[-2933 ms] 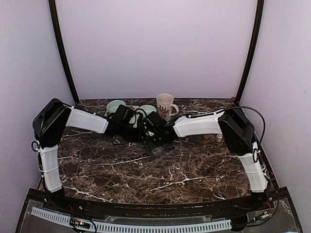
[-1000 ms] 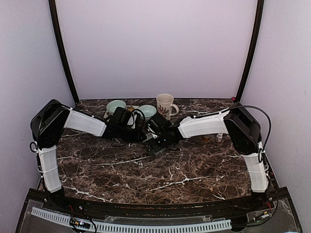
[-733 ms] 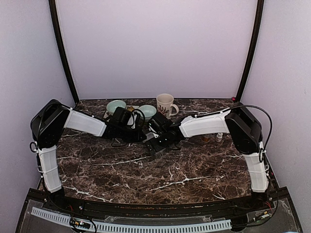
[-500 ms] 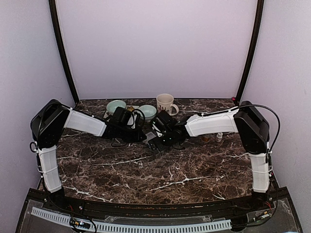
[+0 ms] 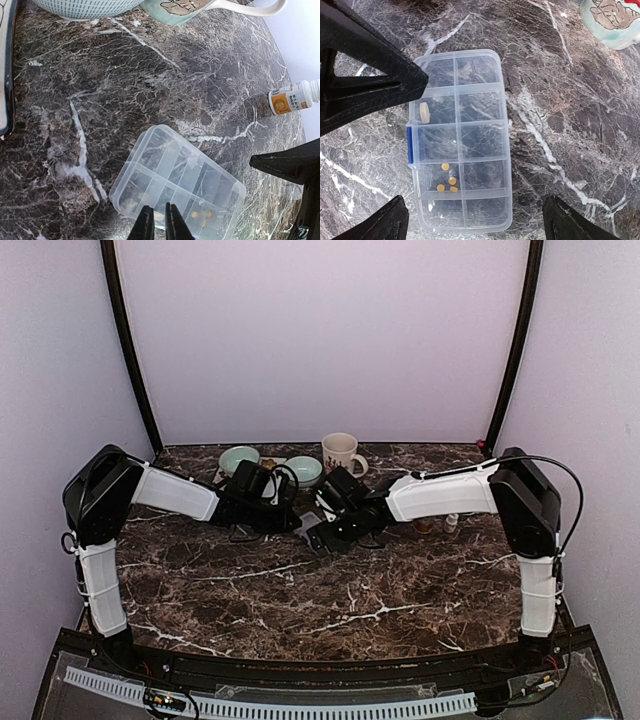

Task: Sort the pills into containers
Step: Close the lid of the pill container, then adjust the pill container at the center of the board.

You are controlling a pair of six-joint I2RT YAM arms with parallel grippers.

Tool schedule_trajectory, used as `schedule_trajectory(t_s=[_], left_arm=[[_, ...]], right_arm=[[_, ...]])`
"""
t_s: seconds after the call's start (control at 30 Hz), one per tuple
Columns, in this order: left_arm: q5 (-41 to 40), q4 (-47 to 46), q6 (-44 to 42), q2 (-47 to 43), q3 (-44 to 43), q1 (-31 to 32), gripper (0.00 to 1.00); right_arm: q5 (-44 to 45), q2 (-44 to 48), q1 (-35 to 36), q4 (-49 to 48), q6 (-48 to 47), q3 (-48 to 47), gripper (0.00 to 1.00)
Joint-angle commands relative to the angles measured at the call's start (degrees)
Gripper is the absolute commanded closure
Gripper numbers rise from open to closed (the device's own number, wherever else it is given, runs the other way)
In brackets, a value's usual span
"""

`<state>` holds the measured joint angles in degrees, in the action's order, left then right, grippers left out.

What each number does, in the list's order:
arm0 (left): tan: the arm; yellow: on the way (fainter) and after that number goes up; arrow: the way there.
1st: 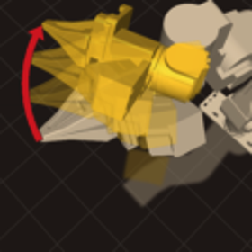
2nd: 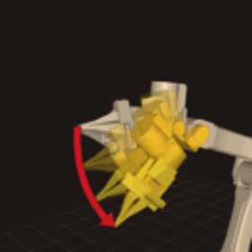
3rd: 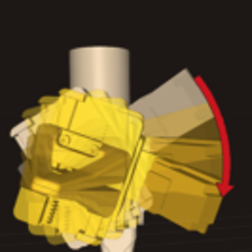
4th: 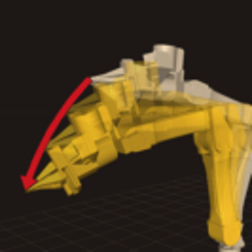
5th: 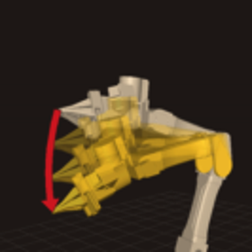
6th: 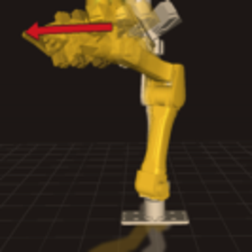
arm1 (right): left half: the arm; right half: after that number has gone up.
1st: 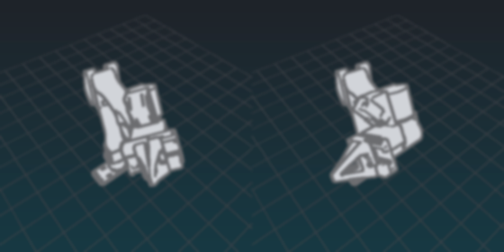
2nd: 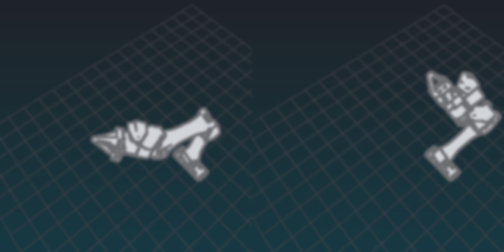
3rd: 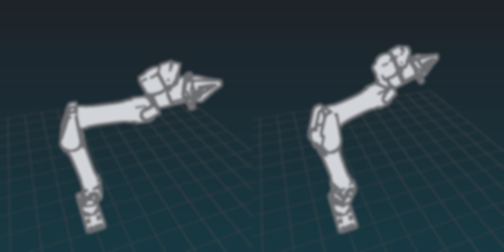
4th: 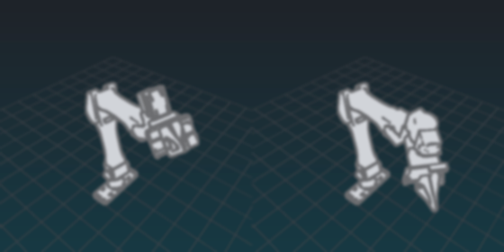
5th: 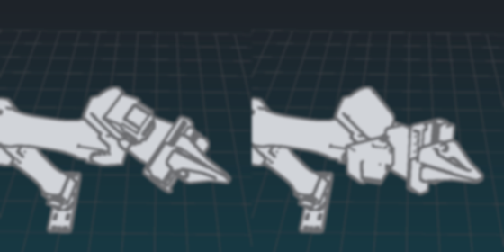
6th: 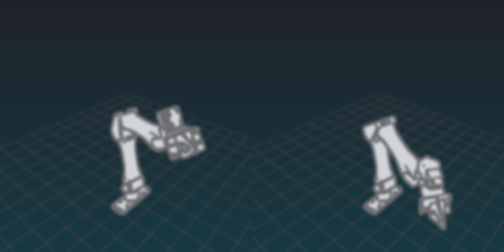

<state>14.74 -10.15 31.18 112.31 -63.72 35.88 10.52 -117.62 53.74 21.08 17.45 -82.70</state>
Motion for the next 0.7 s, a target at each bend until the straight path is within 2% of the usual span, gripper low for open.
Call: schedule_trajectory(t_s=[0.0,0.33,0.67], left_arm=[[-0.1,3.5,0.1,-1.1,-0.7,-0.3,0.9],[-0.2,3.7,0.1,-1.2,-0.9,-0.3,0.9],[-0.6,4.4,-0.2,-1.5,-0.9,-0.3,0.89]], right_arm=[[0.0,-0.7,0.8,0.3,0.8,-0.4,0.06],[-0.2,-3.1,0.9,1.9,1.0,-1.2,0.07],[4.1,-2.4,-0.6,2.6,2.4,0.3,0.08]])
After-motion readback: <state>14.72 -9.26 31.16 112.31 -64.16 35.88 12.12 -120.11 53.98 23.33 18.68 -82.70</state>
